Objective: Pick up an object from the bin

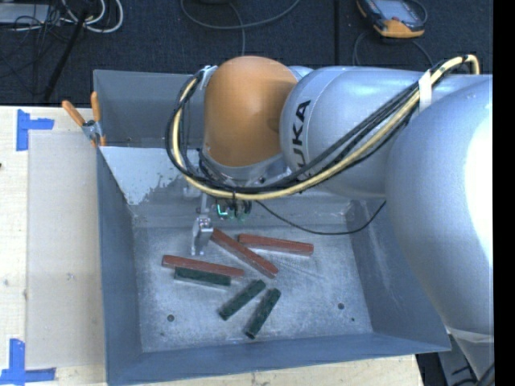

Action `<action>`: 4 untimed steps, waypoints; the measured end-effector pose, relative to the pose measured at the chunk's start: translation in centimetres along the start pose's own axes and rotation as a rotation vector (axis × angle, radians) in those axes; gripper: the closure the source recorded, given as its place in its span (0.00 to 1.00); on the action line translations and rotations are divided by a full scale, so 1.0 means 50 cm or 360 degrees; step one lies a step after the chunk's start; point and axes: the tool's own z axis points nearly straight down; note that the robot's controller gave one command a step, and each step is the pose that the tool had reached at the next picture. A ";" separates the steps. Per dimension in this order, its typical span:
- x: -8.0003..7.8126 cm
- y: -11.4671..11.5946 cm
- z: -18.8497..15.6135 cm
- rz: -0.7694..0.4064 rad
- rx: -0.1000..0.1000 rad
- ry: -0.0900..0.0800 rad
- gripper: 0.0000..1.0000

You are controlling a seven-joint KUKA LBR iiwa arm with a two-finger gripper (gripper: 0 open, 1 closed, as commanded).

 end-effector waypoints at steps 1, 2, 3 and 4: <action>-0.004 -0.001 -0.008 0.0005 -0.0002 -0.0010 0.00; 0.037 -0.045 0.179 -0.0206 -0.0008 -0.0042 1.00; 0.037 -0.045 0.180 -0.0204 -0.0009 -0.0042 1.00; 0.026 -0.043 -0.112 -0.0198 -0.0003 -0.0024 1.00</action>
Offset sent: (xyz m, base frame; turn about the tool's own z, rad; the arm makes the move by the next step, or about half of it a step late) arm -0.0264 -0.0245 -0.1000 -0.1321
